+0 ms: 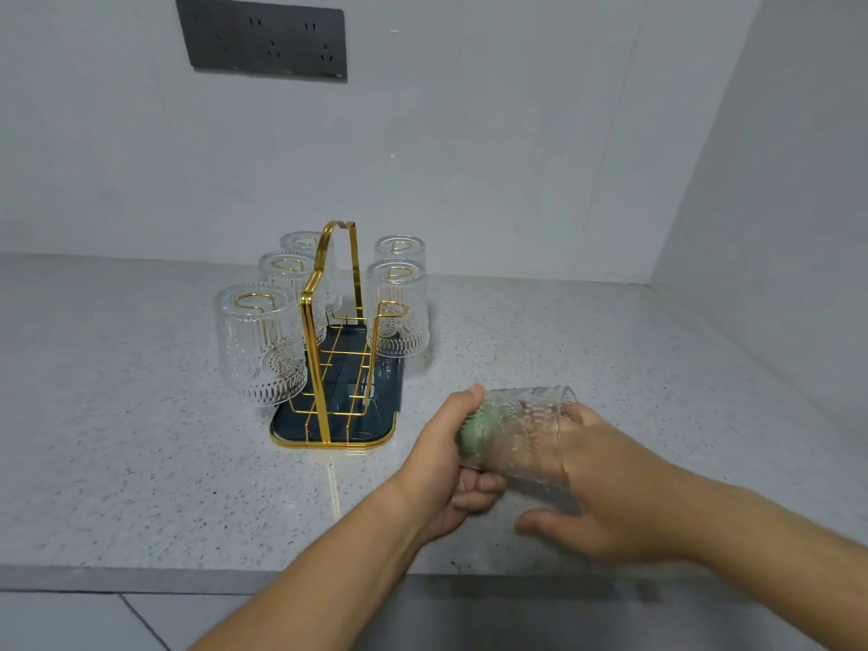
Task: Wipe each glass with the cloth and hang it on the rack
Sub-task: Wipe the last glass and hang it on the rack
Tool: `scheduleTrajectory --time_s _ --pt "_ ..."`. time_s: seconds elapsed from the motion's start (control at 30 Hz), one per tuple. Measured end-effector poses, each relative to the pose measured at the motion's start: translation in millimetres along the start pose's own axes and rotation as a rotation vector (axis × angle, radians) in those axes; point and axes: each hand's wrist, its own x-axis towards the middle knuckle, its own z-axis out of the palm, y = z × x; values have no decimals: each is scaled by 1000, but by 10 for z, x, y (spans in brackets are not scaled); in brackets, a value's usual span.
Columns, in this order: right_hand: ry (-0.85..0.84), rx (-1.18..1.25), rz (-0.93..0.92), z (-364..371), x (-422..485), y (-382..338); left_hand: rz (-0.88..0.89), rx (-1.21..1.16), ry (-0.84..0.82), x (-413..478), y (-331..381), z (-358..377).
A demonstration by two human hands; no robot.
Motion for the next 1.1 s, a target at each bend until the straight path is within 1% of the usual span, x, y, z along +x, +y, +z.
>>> scheduleTrajectory --time_s 0.03,0.1,0.23,0.33,0.4,0.47,0.5,0.57,0.63,0.67,0.7,0.77,0.8,0.83,0.87,0.9,0.93,0.97,1.0,1.03,1.07,1.1 --pt "-56 -78 11 -45 10 43 -9 -12 -8 5 14 12" --pt "-75 -89 17 -98 52 91 -15 -39 -15 2 37 27" --pt "35 81 37 -58 66 -5 5 -40 -60 -23 12 17" --pt "132 200 44 -30 -7 -78 39 -5 -134 -34 -13 20" --pt "178 401 119 -55 -67 -88 76 42 -168 -55 -21 57" --pt "234 763 267 -136 -143 -118 153 126 -126 -104 -34 111" --pt "254 928 340 -166 -162 -129 217 190 -101 -123 -49 126" --pt "301 1141 473 -195 -200 -141 351 349 -75 -168 -70 152" --pt "334 1385 530 -245 -220 -204 528 521 -52 -249 -25 199" --pt "335 1470 507 -251 -229 -208 623 599 -33 -290 13 227" --pt "321 1492 487 -298 -245 -257 689 642 -14 -312 36 258" --pt "294 1424 425 -365 -277 -358 713 604 27 -345 83 324" --pt "263 1335 356 -384 -307 -389 676 535 59 -348 81 348" --pt "235 1203 257 -404 -318 -441 598 436 95 -357 98 390" --pt "245 993 158 -374 -323 -453 471 324 111 -368 124 426" --pt "259 723 108 -320 -345 -436 314 231 121 -373 147 454" --pt "239 464 56 -265 -367 -414 154 180 126 -397 176 484" --pt "209 282 28 -209 -379 -363 19 160 117 -429 203 500" --pt "182 220 33 -172 -376 -314 -88 139 88 -461 222 494" --pt "168 267 58 -170 -372 -302 -166 110 56 -489 244 484" --pt "192 371 78 -153 -368 -285 -211 97 20 -503 259 475" --pt "220 502 112 -137 -352 -264 -219 107 -15 -504 267 468"
